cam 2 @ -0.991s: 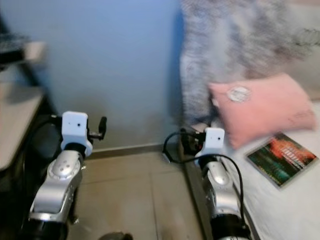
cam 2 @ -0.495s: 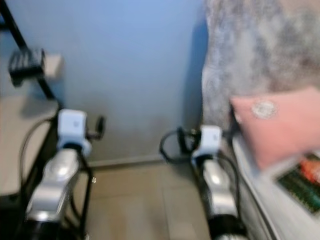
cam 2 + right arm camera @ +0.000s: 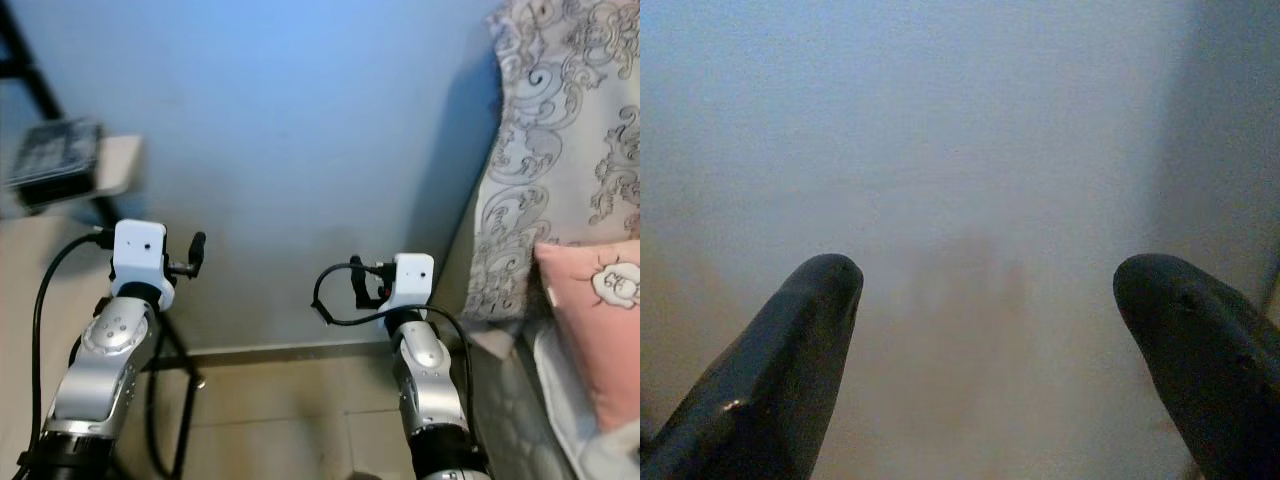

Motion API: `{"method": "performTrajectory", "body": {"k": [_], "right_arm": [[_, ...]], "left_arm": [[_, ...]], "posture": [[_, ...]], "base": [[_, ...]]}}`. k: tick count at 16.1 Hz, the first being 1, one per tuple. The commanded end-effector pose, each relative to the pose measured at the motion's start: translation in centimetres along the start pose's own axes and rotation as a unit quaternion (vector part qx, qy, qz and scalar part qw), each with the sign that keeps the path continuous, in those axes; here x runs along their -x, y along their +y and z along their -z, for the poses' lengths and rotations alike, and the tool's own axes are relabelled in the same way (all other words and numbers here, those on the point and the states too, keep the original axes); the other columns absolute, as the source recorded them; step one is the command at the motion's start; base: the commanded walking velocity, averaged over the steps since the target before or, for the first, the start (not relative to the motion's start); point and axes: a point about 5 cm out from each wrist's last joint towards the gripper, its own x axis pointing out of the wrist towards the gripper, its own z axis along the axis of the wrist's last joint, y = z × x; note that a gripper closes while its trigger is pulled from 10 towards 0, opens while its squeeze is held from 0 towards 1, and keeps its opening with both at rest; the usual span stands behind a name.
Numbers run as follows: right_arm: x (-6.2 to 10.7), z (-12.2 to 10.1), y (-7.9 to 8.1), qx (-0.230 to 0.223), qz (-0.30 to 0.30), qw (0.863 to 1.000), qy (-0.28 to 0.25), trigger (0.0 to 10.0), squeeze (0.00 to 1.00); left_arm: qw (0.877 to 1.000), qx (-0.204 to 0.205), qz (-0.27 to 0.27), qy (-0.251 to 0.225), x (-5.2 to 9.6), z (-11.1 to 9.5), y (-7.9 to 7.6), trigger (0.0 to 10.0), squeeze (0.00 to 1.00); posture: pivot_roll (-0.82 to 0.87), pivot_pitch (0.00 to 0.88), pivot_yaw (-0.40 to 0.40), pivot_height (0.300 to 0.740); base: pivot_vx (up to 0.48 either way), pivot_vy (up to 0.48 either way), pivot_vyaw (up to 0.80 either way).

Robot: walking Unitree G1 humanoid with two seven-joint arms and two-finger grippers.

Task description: Clean up the room

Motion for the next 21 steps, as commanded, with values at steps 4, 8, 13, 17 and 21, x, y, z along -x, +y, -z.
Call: {"method": "performTrajectory", "body": {"k": [4, 8, 13, 17, 21], "right_arm": [[2.6, 0.0, 0.1, 0.014, -0.034, 0.999, 0.005, 10.0, 0.0], [5.3, 0.8, -2.3, 0.041, -0.019, 0.998, 0.037, 10.0, 0.0], [4.7, -0.1, -2.4, 0.041, -0.016, 0.998, 0.036, 10.0, 0.0], [5.1, 0.6, -1.7, 0.025, -0.013, 0.999, 0.043, 10.0, 0.0], [5.1, 0.8, -1.4, 0.028, -0.015, 0.998, 0.053, 10.0, 0.0]], "left_arm": [[0.998, 0.051, 0.02, 0.032, 1.9, 1.7, 0.4, 10.0, 0.0], [0.994, 0.074, 0.071, 0.047, 4.4, 3.2, 0.2, 10.0, 0.0], [0.993, 0.059, 0.095, 0.026, 4.1, 2.4, -0.8, 10.0, 0.0], [0.993, 0.054, 0.099, 0.023, 3.7, 2.2, -0.8, 10.0, 0.0], [0.994, 0.054, 0.098, 0.02, 3.5, 2.0, -0.9, 10.0, 0.0]], "posture": [[-0.02, 0.0, 0.028, 0.74], [-0.03, 0.0, 0.002, 0.74], [-0.05, 0.0, -0.001, 0.74], [-0.05, 0.0, 0.007, 0.74], [-0.05, 0.0, 0.01, 0.74]], "base": [[0.355, 0.0, 0.0], [0.0, 0.0, 0.0], [0.0, 0.0, 0.0], [0.0, 0.0, 0.0], [0.0, 0.0, 0.0]]}}
